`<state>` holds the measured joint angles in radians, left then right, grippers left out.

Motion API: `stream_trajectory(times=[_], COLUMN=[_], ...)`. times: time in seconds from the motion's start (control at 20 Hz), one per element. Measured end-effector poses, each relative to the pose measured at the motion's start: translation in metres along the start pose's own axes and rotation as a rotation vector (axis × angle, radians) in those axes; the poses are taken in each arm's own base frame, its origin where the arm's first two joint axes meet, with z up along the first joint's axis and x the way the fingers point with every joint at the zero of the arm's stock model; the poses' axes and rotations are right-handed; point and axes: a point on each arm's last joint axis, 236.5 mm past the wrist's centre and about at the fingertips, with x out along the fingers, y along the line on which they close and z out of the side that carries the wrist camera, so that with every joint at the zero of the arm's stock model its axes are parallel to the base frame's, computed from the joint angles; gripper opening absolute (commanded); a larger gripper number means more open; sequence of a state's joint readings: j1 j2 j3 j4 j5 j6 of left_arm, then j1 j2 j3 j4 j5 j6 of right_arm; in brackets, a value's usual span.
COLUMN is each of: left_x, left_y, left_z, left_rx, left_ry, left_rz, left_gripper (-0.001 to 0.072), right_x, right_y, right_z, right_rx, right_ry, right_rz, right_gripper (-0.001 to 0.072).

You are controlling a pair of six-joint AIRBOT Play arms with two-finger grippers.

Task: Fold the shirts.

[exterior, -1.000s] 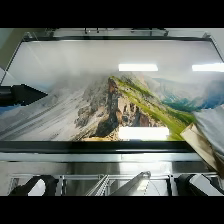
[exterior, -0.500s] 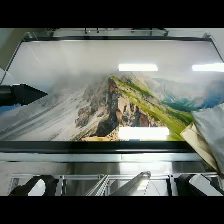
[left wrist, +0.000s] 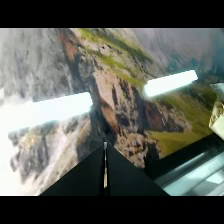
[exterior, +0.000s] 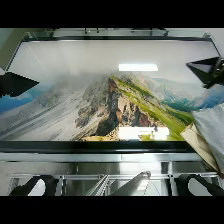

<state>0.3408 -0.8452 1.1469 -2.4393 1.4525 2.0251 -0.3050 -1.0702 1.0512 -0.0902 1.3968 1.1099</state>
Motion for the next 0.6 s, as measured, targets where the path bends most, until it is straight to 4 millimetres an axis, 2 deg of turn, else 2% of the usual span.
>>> stream_trajectory(times=[0.15, 0.3, 0.35, 0.45, 0.6], left_x=[0.0, 0.004, 0.007, 0.011, 0.016], left_y=[-0.012, -0.021, -0.022, -0.023, -0.024], left_z=[-0.036, -0.079, -0.093, -0.114, -0.137], left_rx=[-0.007, -0.02, -0.023, -0.028, -0.04], left_ry=[0.012, 0.025, 0.024, 0.013, -0.013], left_rz=[-0.005, -0.009, -0.007, 0.001, 0.012], left_gripper=[0.002, 0.0021, 0.0021, 0.0021, 0.0021], right_x=[0.049, 0.068, 0.069, 0.067, 0.064], right_y=[0.024, 0.028, 0.022, -0.001, -0.028], right_z=[-0.055, -0.112, -0.128, -0.147, -0.155], right_rx=[-0.221, -0.412, -0.462, -0.506, -0.527], right_ry=[0.143, 0.265, 0.299, 0.328, 0.32], right_rz=[-0.018, -0.091, -0.136, -0.24, -0.34], right_gripper=[0.0014, 0.0014, 0.0014, 0.0014, 0.0015])
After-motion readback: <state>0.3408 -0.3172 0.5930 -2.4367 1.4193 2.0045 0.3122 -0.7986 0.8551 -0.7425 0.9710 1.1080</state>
